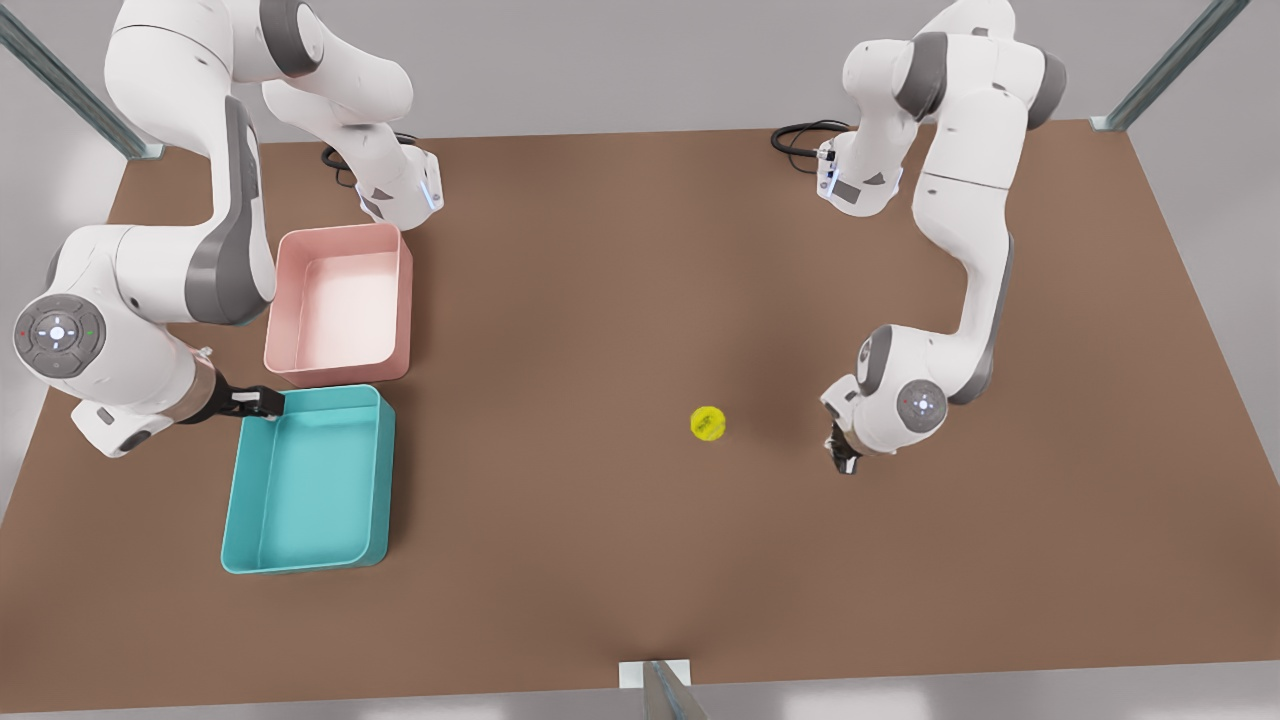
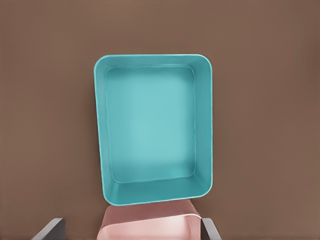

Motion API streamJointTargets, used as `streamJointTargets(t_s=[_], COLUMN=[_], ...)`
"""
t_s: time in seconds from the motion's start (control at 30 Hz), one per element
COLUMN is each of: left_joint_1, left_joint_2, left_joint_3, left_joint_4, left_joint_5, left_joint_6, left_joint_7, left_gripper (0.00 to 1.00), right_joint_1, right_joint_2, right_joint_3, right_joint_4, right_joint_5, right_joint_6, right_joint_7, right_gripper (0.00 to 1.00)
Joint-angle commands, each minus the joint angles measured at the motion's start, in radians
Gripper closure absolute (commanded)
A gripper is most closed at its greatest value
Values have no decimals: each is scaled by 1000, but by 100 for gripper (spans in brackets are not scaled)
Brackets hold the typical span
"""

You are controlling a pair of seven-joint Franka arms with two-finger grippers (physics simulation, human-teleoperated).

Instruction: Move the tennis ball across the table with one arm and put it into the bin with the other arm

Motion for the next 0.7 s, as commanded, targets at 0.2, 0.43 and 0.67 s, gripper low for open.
streamJointTargets(t_s=[0.2, 0.43, 0.67], left_joint_1=[-29, -2, 1], left_joint_2=[-283, -285, -288], left_joint_3=[137, 117, 119], left_joint_4=[416, 419, 417], left_joint_5=[21, 13, 11], left_joint_6=[-1009, -975, -980], left_joint_7=[-1807, -1810, -1806], left_gripper=[0, 0, 0], right_joint_1=[184, 463, 432], right_joint_2=[183, 316, 127], right_joint_3=[8, -12, -15], right_joint_4=[26, -127, -586], right_joint_5=[109, 123, 109], right_joint_6=[173, 570, 912], right_joint_7=[227, 836, 804], right_gripper=[0, 0, 0])
